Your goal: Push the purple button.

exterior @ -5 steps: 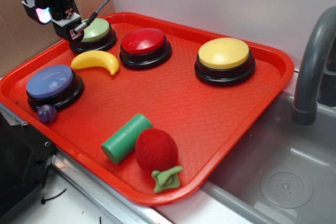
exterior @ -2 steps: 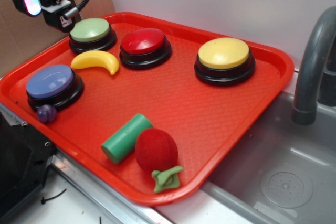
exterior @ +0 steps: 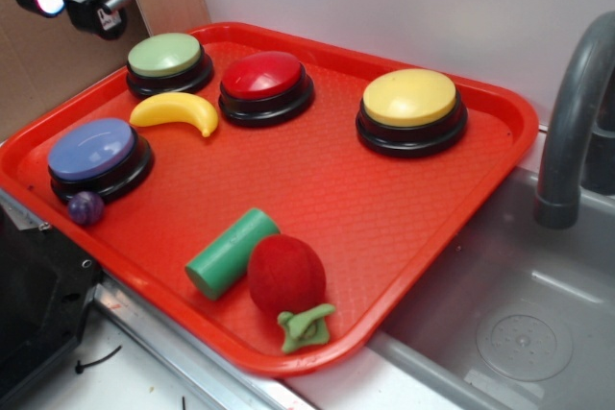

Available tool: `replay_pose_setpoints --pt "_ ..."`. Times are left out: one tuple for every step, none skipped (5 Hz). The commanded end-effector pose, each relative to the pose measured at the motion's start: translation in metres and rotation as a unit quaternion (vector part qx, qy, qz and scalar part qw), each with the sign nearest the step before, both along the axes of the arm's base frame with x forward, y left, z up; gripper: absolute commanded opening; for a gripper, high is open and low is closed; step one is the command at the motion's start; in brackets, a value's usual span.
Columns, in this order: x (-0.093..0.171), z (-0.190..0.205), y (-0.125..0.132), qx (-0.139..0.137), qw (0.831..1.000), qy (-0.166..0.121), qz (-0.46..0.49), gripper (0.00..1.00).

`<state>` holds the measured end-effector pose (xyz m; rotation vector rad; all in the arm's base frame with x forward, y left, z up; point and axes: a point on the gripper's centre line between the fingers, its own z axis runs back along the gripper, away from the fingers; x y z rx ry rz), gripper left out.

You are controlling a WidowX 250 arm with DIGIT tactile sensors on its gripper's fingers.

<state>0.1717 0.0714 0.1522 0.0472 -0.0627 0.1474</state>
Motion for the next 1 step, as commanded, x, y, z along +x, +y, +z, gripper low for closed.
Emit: replay_pose_setpoints --pt "0.0022 0.0499 0.0006 0.013 0.998 -0.062 0.005 1.0"
